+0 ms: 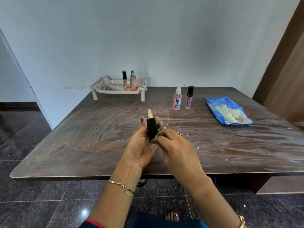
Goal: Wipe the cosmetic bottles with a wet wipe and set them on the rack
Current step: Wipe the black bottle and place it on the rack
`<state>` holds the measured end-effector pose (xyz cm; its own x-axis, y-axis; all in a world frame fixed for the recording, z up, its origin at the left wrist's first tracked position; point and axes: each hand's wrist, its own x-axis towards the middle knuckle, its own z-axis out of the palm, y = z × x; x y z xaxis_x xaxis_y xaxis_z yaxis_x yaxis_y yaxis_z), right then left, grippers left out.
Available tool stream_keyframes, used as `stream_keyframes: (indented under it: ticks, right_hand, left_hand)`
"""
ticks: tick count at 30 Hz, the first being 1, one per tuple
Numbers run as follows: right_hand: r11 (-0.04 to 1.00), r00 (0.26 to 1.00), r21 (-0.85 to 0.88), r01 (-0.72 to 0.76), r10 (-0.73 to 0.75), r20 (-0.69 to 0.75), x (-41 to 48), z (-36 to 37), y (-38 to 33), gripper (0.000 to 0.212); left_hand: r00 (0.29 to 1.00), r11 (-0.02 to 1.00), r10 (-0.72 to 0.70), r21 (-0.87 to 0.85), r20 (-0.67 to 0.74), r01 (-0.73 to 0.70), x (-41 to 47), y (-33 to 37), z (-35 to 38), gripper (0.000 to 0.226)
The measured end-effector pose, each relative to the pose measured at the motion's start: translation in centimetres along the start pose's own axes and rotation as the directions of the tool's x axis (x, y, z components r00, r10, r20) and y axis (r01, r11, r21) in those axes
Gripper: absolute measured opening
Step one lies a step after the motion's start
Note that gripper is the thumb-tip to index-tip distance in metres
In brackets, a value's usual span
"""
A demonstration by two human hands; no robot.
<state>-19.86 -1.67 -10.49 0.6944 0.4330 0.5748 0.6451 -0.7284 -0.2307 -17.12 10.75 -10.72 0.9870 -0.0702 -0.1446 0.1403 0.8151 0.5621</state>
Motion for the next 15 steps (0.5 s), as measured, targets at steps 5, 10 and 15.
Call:
stream_keyframes:
  ticks: [5, 10, 15]
  right_hand:
    - [0.979, 0.986, 0.199, -0.031, 0.063, -0.153, 1.7, -0.6, 0.6, 0.024]
    - [0.974, 0.968, 0.217, -0.062, 0.112, -0.226, 3.4, -0.7, 0.7, 0.022]
    - [0.992, 0.982, 0.12, -0.026, 0.048, -0.18, 2.0, 0.5, 0.4, 0.025]
  left_hand:
    - [0.998, 0.992, 0.069, 0.101, 0.013, -0.07, -0.2, -0.7, 0.2, 0.048]
    - [0.995, 0.996, 0.068, 0.048, 0.073, -0.071, -0.5, -1.1, 0.3, 0.041]
    - [0.997, 0.997, 0.069, -0.022, 0.022, -0.068, 0.4, -1.0, 0.1, 0.037]
